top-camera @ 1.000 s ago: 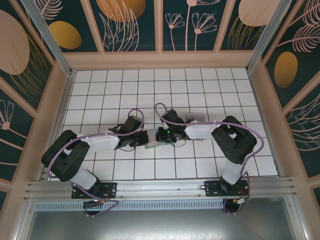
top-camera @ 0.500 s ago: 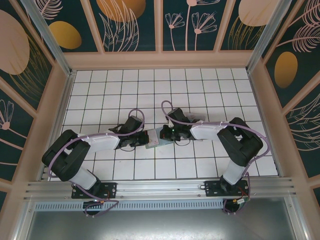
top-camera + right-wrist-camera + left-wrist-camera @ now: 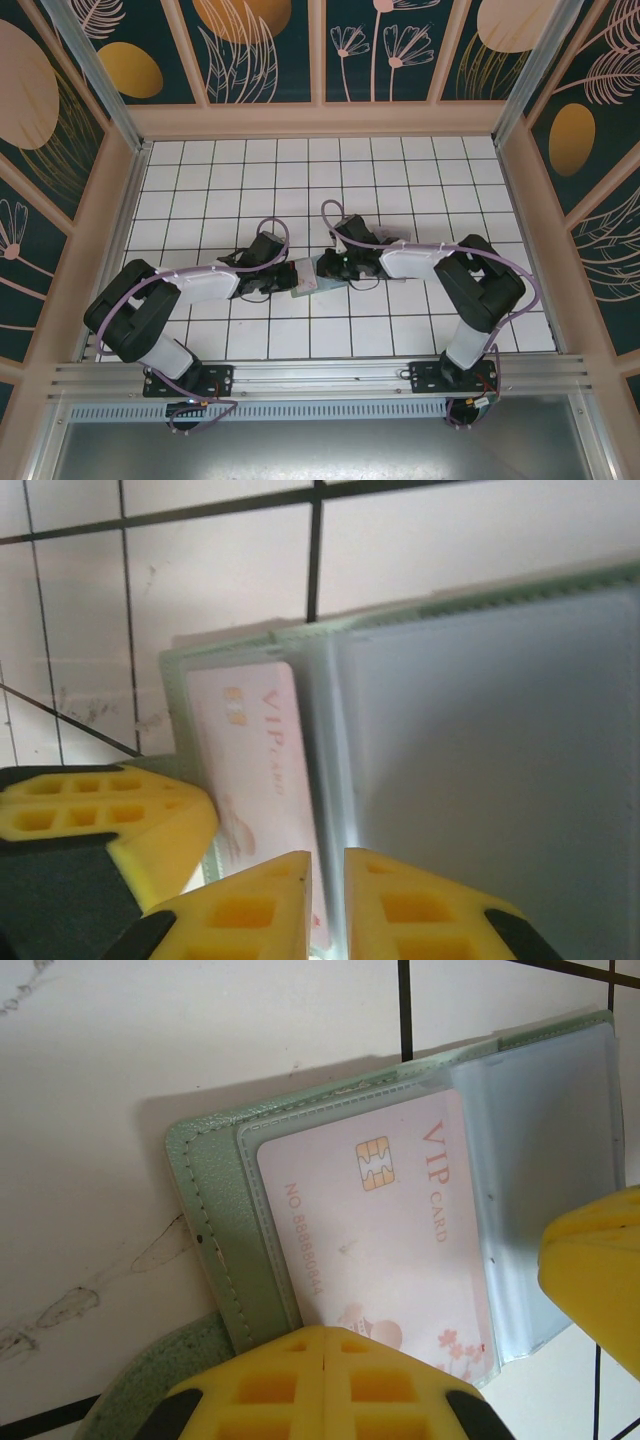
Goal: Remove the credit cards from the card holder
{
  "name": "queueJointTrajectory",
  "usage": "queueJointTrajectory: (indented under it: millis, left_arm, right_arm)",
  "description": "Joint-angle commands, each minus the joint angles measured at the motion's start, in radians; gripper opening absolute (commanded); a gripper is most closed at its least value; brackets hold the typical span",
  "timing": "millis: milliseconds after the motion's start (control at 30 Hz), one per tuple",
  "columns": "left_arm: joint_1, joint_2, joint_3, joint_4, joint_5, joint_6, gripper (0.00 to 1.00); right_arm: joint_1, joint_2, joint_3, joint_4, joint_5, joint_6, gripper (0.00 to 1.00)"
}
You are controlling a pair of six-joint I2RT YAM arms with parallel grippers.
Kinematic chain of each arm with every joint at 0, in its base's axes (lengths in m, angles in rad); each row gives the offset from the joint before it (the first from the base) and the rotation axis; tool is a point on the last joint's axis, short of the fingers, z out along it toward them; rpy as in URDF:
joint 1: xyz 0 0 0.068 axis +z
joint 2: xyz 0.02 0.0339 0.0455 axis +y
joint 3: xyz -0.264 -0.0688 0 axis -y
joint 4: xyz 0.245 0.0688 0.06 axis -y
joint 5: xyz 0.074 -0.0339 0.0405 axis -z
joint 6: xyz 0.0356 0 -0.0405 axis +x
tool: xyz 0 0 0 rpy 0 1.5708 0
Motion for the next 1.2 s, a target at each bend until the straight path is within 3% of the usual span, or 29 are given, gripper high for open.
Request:
queueJointTrajectory:
  millis: [0, 667, 867, 933, 1000, 1167]
  left_arm:
    - [0.003, 0.027, -0.019, -0.069, -0.006, -0.002, 0.0]
    - [0.002, 0.031, -0.018, -0.063, 0.0, -0.001, 0.0]
    - [0.002, 0.027, -0.016, -0.067, -0.001, 0.0, 0.0]
    - [0.002, 0.024, -0.018, -0.071, -0.004, 0.001, 0.0]
    - [0.002, 0.018, -0.012, -0.082, -0.012, 0.006, 0.08]
    - [0.002, -0.005, -0.002, -0.119, -0.047, 0.02, 0.12]
  right_arm:
    - [0.007, 0.039, 0.036, 0.015, -0.022, -0.02, 0.17]
    - [0.01, 0.102, 0.045, 0.045, -0.079, -0.022, 0.15]
    - [0.009, 0.091, 0.034, 0.043, -0.075, -0.023, 0.0]
    - [0.007, 0.087, 0.031, 0.04, -0.069, -0.023, 0.0]
    - [0.006, 0.078, 0.026, 0.04, -0.061, -0.023, 0.0]
    - [-0.004, 0.037, 0.01, 0.029, -0.03, -0.02, 0.0]
